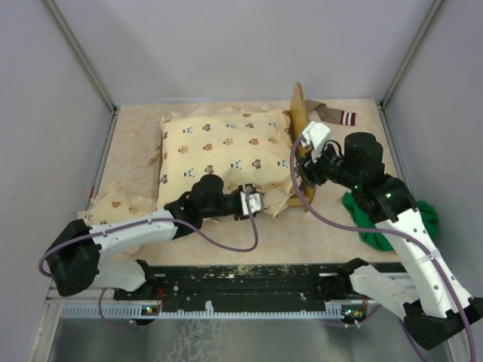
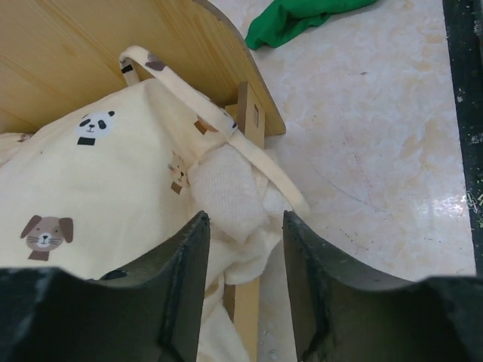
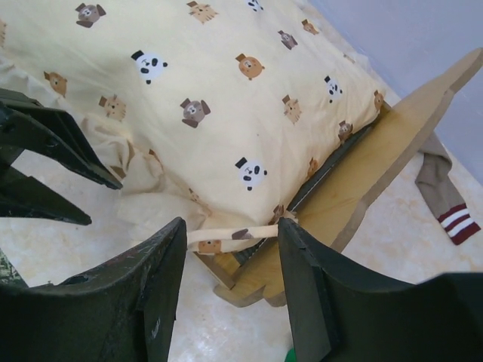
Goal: Set up the pet bed
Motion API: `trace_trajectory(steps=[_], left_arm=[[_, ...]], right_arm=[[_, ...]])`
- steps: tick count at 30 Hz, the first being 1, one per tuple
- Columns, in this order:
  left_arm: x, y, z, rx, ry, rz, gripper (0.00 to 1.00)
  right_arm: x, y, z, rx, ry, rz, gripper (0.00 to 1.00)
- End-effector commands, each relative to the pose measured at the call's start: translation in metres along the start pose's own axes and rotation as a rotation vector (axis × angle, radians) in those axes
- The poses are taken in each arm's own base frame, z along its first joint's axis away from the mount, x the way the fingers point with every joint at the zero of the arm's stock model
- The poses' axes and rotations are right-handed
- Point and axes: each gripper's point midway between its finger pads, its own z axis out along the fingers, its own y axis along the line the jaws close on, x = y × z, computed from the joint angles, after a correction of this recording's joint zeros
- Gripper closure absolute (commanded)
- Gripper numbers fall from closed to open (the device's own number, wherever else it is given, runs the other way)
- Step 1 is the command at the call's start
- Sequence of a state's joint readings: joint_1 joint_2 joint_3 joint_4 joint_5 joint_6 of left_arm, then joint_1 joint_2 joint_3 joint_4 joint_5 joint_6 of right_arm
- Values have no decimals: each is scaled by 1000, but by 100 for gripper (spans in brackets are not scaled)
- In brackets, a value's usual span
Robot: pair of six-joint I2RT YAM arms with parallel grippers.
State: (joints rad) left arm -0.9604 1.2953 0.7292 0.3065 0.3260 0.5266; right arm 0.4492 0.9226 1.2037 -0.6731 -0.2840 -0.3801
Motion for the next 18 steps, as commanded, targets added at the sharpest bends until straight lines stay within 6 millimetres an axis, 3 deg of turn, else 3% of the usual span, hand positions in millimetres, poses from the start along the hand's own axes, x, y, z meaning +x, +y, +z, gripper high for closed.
trace_trajectory(steps=[1,8,9,10,11,12,13,18], left_arm=[[0,-6,14,55,-33,78,47],[24,10,35,-1,56,95,41],[26,10,36,-5,61,95,44],[27,11,36,-10,65,95,57],[26,12,35,-16,66,91,82],[21,15,33,-30,56,88,95],[16,16,30,-39,41,84,100],[-10,32,2,-150,-27,57,100]], right_arm=[[-19,-5,-5,40,-94,-56,47],[-14,-1,-7,29,-102,-64,47],[-14,1,-6,20,-103,-68,47],[-14,2,-5,11,-105,-74,47],[-14,4,-4,-2,-108,-87,47],[-14,7,-3,-23,-112,-105,47],[-13,11,-2,-47,-114,-124,47],[-5,20,6,-131,-75,-200,47]])
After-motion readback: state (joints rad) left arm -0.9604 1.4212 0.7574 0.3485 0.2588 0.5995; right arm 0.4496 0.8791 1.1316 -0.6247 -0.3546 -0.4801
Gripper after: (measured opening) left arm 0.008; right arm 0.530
